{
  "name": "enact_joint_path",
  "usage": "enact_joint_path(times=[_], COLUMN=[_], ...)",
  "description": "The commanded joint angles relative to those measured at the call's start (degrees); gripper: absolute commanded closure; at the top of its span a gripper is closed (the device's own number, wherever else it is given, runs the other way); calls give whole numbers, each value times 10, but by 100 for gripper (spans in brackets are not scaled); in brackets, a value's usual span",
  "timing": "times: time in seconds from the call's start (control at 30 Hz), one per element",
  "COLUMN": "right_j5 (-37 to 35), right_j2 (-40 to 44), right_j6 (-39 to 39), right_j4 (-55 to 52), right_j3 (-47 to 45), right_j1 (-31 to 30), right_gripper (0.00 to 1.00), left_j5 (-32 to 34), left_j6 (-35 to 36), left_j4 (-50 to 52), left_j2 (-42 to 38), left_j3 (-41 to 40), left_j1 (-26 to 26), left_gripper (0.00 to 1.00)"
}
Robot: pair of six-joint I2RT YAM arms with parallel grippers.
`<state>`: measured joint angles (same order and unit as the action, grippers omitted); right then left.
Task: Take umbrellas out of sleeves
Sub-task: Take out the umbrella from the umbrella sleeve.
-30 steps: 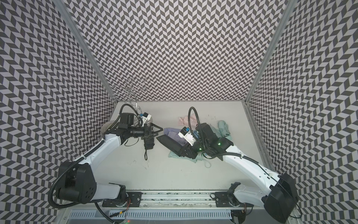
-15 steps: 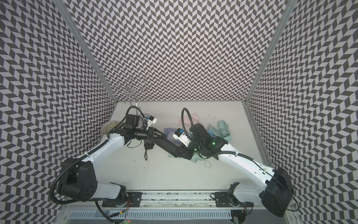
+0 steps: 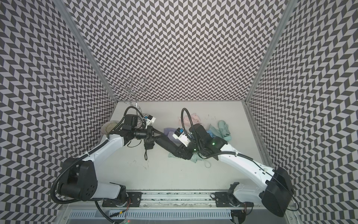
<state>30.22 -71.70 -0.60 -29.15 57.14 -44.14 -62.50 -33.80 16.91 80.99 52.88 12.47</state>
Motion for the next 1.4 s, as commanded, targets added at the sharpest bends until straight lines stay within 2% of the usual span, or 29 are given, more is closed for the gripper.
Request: enact_joint_path(times=[0.0,0.07,0.17,0.53,0.7,0.83,0.97,1.0,1.07,1.2,1.37], right_j5=[-20,-25,-32,-44,3,-4,11,15,15,-9,-101], right_j2=[6,6,6,25,18,22,23,20,13,-5,-24], right_j6=[1,3,6,3,-11,-28,-34,-34,-22,19,59], right_j4=[56,49,45,40,56,74,90,99,133,231,391], right_j3=[-1,-7,-16,-29,-50,-64,-70,-75,-102,-159,-221], right_j1=[-1,0,0,7,7,7,7,6,4,-11,-30], right_gripper=[54,50,50,56,47,38,37,33,18,9,8], left_j5=[-38,-39,-39,-34,-27,40,66,69,74,84,99], left_j6=[-5,-8,-10,4,20,72,71,69,75,89,104], left_j4=[-20,-23,-27,-6,3,57,62,61,70,73,69], left_j2=[-2,-1,-1,2,10,12,1,0,8,26,40], left_j3=[-7,-8,-6,2,-7,1,13,18,30,20,4], left_j1=[3,2,-1,-5,-5,-5,-6,-7,-9,-16,-27], left_gripper=[100,100,100,100,100,100,100,100,100,100,100])
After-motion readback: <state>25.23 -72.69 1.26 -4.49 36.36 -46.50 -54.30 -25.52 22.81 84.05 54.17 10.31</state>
